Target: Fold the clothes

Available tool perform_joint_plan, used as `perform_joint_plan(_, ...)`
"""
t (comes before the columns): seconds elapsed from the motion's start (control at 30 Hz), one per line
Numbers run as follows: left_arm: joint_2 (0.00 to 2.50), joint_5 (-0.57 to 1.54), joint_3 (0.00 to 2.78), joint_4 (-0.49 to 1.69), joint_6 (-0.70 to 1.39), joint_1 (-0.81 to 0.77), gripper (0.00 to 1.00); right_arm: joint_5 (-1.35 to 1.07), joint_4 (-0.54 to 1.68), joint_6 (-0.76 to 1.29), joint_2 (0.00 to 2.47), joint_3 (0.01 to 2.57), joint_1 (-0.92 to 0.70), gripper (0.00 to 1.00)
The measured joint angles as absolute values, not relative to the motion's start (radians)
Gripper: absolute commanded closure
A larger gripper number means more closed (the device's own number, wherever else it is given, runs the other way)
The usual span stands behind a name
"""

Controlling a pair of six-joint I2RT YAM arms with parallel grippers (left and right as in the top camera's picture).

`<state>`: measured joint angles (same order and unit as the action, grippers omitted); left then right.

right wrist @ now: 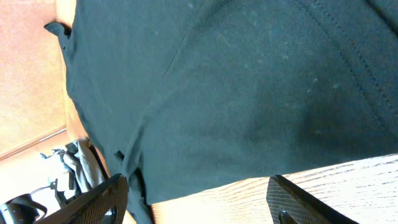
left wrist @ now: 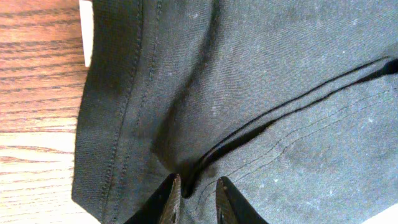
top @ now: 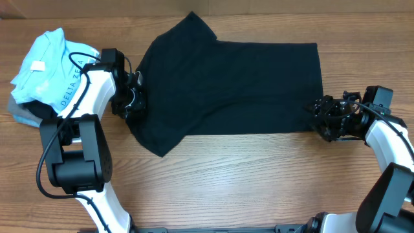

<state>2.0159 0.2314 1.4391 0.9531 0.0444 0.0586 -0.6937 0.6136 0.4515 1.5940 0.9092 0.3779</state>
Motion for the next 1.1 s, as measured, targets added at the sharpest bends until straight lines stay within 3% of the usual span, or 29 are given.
perform_joint_plan(0.17,2.016,0.230,1.440,0.955,0.041,0.059,0.96,-0.689,0.613,0.451,1.594,0.909,0.378,0.25)
perform_joint_plan(0.47,2.016,0.233,1.462,1.013,0.041,0.059,0.96,-0.676,0.614,0.451,1.594,0.909,0.378,0.25)
perform_joint_plan(0.73,2.009,0.232,1.703,1.169,0.006,0.059,0.96,-0.670,0.615,0.451,1.594,0.909,0.378,0.25)
perform_joint_plan(1.1,1.990,0.233,1.757,1.111,-0.007,0.059,0.96,-0.657,0.613,0.451,1.594,0.909,0.378,0.25)
